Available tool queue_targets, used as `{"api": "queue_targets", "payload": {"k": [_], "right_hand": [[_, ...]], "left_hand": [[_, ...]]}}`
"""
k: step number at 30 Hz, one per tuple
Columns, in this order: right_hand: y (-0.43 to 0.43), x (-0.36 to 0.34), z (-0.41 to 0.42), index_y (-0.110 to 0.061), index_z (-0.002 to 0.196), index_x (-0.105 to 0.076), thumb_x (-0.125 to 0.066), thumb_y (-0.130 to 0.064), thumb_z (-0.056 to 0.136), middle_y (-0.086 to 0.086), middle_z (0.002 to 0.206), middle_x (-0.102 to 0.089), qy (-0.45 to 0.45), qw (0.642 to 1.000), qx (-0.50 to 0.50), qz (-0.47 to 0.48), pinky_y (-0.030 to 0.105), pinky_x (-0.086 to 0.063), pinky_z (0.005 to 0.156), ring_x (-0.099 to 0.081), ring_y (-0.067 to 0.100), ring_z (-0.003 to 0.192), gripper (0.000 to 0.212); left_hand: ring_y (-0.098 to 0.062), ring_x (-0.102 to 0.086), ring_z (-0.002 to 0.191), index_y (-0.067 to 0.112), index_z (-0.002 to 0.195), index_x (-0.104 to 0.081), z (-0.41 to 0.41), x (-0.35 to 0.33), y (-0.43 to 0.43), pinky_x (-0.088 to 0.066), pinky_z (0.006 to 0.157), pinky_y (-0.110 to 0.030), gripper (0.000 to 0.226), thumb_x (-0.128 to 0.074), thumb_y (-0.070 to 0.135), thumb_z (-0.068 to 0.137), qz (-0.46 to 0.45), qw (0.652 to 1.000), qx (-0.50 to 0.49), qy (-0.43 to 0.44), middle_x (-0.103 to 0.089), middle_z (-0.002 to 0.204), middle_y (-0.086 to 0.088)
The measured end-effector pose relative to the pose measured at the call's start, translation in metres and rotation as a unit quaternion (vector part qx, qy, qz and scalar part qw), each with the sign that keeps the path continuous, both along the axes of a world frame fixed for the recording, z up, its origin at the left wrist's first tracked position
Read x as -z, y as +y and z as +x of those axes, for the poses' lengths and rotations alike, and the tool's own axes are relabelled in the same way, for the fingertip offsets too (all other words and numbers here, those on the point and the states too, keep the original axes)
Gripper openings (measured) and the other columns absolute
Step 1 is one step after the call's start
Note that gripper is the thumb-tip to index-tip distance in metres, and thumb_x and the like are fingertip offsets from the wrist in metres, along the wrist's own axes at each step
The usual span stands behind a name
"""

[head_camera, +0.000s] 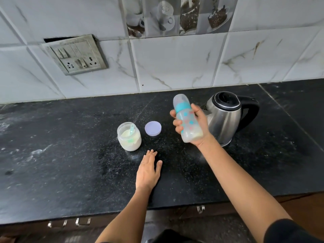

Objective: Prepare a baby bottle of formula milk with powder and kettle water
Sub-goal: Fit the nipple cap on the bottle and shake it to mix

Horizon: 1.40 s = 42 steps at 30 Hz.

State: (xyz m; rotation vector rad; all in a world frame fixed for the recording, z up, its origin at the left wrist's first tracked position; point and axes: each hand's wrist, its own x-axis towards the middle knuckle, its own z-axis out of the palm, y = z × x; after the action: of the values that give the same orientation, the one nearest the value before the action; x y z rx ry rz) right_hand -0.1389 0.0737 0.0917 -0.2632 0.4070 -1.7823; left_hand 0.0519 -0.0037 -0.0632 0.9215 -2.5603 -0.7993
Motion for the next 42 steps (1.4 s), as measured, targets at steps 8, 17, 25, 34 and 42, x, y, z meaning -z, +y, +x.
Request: {"api": "queue_targets", "payload": {"k": [8, 17, 25, 34, 42], "right_hand": [[-0.010, 0.018, 0.028, -0.009, 0.108, -0.057, -0.084, -0.025, 0.056, 0.012, 0.089, -0.066, -0.126, 0.986, 0.105, 0.039, 0.029, -0.056, 0.052, -0.064, 0.022, 0.057, 0.061], [-0.008, 0.009, 0.023, -0.006, 0.110, -0.053, -0.063, -0.040, 0.084, 0.011, 0.083, -0.062, -0.195, 0.954, 0.193, 0.124, 0.027, -0.057, 0.053, -0.064, 0.021, 0.062, 0.043], [-0.002, -0.006, 0.020, -0.009, 0.101, -0.055, -0.055, -0.041, 0.089, 0.009, 0.082, -0.061, -0.098, 0.967, 0.199, 0.122, 0.025, -0.055, 0.054, -0.061, 0.020, 0.056, 0.035], [0.003, -0.021, 0.020, -0.007, 0.121, -0.050, -0.055, -0.051, 0.090, 0.011, 0.088, -0.059, -0.104, 0.968, 0.217, 0.071, 0.045, -0.060, 0.064, -0.065, 0.026, 0.070, 0.054], [0.010, -0.029, 0.021, -0.006, 0.107, -0.053, -0.093, -0.015, 0.040, 0.012, 0.095, -0.064, -0.076, 0.985, 0.154, -0.017, 0.035, -0.059, 0.059, -0.068, 0.021, 0.062, 0.078]], "left_hand": [[-0.014, -0.015, 0.145, 0.013, 0.143, -0.036, -0.004, 0.004, 0.000, -0.004, 0.118, -0.026, 0.052, -0.036, 0.040, 0.099, -0.034, 0.999, 0.009, -0.011, -0.029, 0.153, -0.004], [-0.017, -0.013, 0.145, 0.011, 0.148, -0.027, -0.005, 0.005, 0.002, 0.002, 0.117, -0.026, 0.058, -0.033, 0.042, 0.099, -0.056, 0.998, 0.008, -0.031, -0.021, 0.156, -0.007], [-0.016, -0.012, 0.145, 0.011, 0.148, -0.027, -0.004, 0.004, 0.003, 0.000, 0.118, -0.027, 0.058, -0.032, 0.042, 0.100, -0.057, 0.998, 0.008, -0.037, -0.022, 0.156, -0.007], [-0.017, -0.013, 0.145, 0.010, 0.147, -0.027, -0.005, 0.004, 0.004, 0.001, 0.118, -0.027, 0.058, -0.032, 0.043, 0.099, -0.061, 0.997, 0.009, -0.042, -0.023, 0.156, -0.007], [-0.017, -0.013, 0.145, 0.010, 0.147, -0.029, -0.005, 0.004, 0.004, -0.001, 0.118, -0.027, 0.058, -0.033, 0.043, 0.099, -0.055, 0.998, 0.008, -0.034, -0.023, 0.155, -0.007]]}}
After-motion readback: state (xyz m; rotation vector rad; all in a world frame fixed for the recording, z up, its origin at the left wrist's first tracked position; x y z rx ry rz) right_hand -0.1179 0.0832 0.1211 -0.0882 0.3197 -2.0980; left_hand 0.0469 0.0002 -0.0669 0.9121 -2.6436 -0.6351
